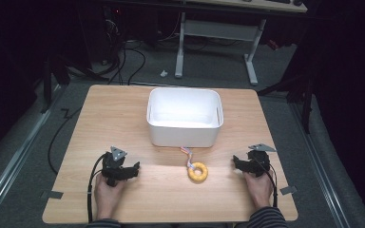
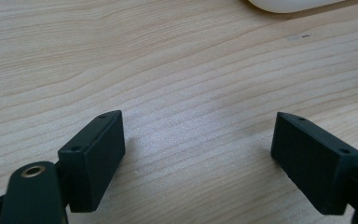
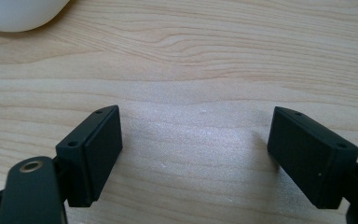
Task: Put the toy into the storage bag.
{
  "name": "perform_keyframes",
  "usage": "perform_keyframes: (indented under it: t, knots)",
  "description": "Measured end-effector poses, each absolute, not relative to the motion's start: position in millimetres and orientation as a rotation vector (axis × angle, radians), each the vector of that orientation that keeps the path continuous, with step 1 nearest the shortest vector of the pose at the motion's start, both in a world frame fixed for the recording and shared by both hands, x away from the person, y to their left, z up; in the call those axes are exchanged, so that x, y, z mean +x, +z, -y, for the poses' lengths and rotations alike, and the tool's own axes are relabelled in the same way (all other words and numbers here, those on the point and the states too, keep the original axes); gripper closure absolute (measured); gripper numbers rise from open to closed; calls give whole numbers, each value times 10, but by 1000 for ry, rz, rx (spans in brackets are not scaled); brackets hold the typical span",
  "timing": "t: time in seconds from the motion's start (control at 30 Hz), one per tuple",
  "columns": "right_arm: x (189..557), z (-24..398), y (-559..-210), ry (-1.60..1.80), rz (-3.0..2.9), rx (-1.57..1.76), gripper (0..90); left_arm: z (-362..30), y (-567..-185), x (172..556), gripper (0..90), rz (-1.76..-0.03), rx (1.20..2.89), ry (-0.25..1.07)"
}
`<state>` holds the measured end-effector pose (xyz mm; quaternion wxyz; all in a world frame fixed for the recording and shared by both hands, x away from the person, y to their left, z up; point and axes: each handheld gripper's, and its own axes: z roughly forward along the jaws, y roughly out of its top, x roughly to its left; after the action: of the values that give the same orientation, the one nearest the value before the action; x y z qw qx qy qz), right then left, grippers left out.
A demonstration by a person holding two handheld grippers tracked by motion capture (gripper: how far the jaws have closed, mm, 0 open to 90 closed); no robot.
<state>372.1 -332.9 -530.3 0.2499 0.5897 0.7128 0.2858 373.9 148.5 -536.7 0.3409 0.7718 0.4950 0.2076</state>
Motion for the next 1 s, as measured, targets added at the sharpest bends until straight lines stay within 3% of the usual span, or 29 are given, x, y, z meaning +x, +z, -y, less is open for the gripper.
perform_keyframes:
  t: [1.0]
  knots:
    - [3516,3260,-5128,821,-2008,1529,381,-1486,-5366,3740,179,-1288,2008,540]
